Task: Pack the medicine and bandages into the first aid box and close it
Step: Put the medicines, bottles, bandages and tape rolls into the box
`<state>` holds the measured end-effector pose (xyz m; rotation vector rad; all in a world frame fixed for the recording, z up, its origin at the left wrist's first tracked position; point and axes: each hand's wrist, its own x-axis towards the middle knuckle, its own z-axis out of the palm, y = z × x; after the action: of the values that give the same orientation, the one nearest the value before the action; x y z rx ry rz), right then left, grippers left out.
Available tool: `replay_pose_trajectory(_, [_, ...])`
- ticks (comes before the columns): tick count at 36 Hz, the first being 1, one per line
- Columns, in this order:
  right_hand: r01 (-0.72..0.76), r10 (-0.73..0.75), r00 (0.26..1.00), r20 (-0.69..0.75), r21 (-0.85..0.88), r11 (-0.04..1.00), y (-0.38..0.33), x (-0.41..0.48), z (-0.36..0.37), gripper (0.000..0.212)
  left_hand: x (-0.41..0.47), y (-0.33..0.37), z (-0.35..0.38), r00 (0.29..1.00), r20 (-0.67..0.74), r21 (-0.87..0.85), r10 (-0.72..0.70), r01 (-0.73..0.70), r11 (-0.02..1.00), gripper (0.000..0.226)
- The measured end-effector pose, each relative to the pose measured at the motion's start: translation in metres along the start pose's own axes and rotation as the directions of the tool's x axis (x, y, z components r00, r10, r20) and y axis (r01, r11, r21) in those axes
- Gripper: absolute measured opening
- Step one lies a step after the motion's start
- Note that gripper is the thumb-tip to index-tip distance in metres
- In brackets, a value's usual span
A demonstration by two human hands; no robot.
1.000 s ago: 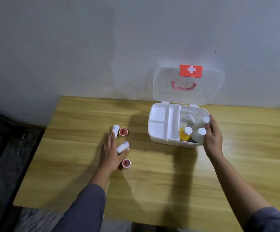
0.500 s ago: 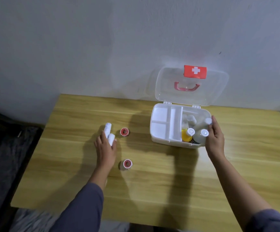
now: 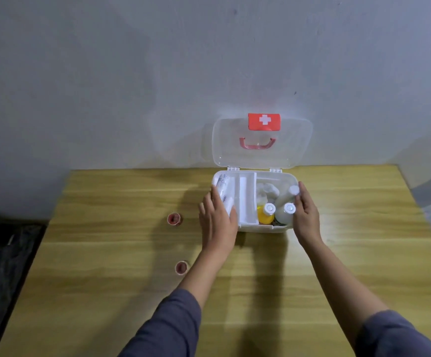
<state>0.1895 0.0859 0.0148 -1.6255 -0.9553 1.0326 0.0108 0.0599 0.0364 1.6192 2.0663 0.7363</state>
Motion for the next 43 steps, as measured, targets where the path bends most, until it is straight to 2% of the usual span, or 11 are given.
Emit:
replay_pose_trajectory(5, [-0.002, 0.002, 1.0, 0.008, 0.011, 1.0, 0.0, 0.0, 0.0, 0.041, 0.0, 0.009, 0.004, 0.998, 0.042, 0.169, -0.036, 0.028, 0.985, 0.068])
replay_pose_trajectory(9, [-0.007, 0.007, 1.0, 0.018, -0.003, 1.0, 0.002, 0.002, -0.001, 0.042, -0.001, 0.008, 0.011, 0.999, 0.036, 0.212, 0.004, -0.012, 0.977, 0.069])
replay_pose_trajectory(12, [-0.008, 0.009, 1.0, 0.029, -0.024, 1.0, 0.003, 0.003, -0.002, 0.043, -0.001, 0.006, 0.014, 0.999, 0.036, 0.256, 0.022, -0.031, 0.966, 0.06])
replay_pose_trajectory(18, [-0.027, 0.027, 0.998, 0.049, 0.01, 1.0, 0.002, 0.002, -0.004, 0.042, 0.002, 0.002, 0.013, 0.999, 0.039, 0.199, 0.001, -0.009, 0.98, 0.053])
replay_pose_trajectory(26, [-0.045, 0.041, 0.994, 0.102, 0.045, 0.998, 0.004, 0.005, -0.008, 0.042, 0.005, 0.021, 0.02, 0.999, -0.053, -0.023, -0.013, 0.012, 1.0, 0.045])
replay_pose_trajectory(36, [-0.036, 0.029, 0.985, 0.17, 0.037, 0.999, 0.002, 0.007, -0.015, 0.043, 0.011, 0.04, 0.041, 0.999, 0.034, -0.047, 0.032, -0.031, 0.998, 0.045])
replay_pose_trajectory(43, [-0.032, 0.024, 0.984, 0.177, 0.038, 0.999, 0.001, 0.007, -0.017, 0.043, 0.01, 0.031, 0.035, 0.994, 0.027, -0.044, 0.102, -0.101, 0.994, 0.046])
